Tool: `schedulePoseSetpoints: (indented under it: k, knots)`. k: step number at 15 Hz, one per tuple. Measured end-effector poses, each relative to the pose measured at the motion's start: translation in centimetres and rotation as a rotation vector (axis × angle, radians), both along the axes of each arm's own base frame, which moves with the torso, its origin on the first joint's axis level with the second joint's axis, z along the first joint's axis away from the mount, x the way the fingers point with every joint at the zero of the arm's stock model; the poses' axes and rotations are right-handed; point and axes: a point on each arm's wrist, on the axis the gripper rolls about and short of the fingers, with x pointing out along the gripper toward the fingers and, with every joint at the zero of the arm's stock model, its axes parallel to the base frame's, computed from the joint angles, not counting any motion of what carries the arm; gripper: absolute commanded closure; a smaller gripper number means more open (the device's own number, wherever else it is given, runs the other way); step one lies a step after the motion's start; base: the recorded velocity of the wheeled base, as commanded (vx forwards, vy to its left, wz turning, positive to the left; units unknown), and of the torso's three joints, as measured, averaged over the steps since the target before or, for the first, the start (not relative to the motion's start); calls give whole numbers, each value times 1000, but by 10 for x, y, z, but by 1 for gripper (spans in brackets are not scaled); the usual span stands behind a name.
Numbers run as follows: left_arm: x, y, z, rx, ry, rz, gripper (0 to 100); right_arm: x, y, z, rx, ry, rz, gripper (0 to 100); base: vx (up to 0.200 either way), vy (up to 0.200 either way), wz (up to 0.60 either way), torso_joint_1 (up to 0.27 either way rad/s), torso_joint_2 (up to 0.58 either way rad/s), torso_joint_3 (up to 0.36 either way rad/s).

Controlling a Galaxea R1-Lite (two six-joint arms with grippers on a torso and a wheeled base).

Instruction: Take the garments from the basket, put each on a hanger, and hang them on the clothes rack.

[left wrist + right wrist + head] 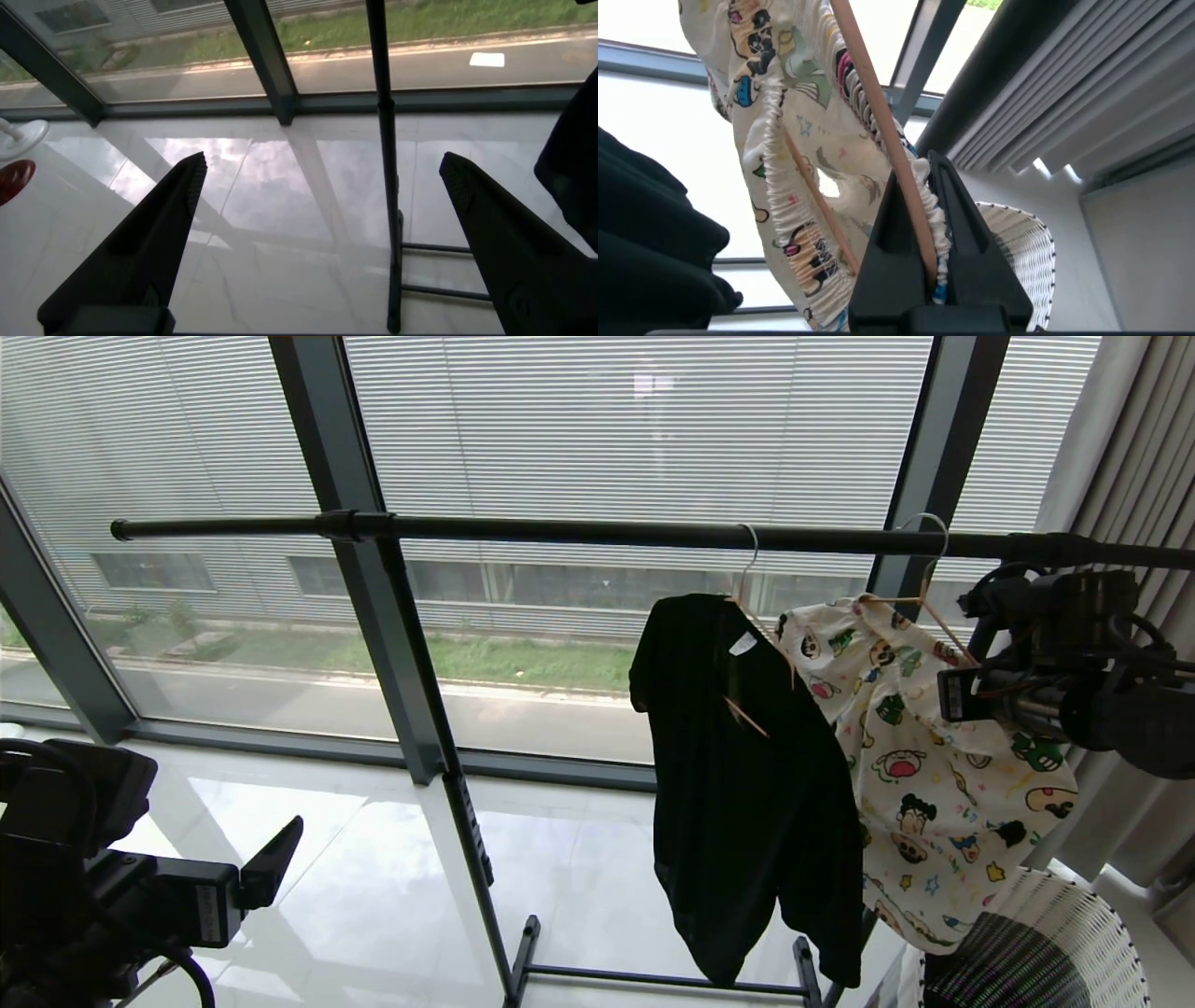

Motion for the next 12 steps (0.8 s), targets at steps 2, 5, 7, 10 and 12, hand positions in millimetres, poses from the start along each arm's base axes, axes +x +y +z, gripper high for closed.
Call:
schedulePoseSetpoints:
  k: [2, 5, 7, 10, 12]
  knots:
    - [0, 0, 0, 0, 2, -2, 0, 4, 1, 3, 3, -12, 1, 100, 0, 0, 0, 0, 0, 0]
    - [0, 0, -1, 0, 6, -2, 0, 11, 2, 5, 5, -25, 1, 100, 0, 0, 0, 0, 0, 0]
    - [-1, 0, -2, 1, 9, -2, 0, 14, 3, 4, 4, -24, 1, 100, 0, 0, 0, 0, 0, 0]
    - [-1, 0, -3, 1, 10, 0, 0, 15, 7, 1, 3, -17, 11, 100, 0, 0, 0, 0, 0, 0]
    - [-1, 0, -3, 1, 10, -1, 0, 14, 12, 1, 2, -13, 25, 100, 0, 0, 0, 0, 0, 0]
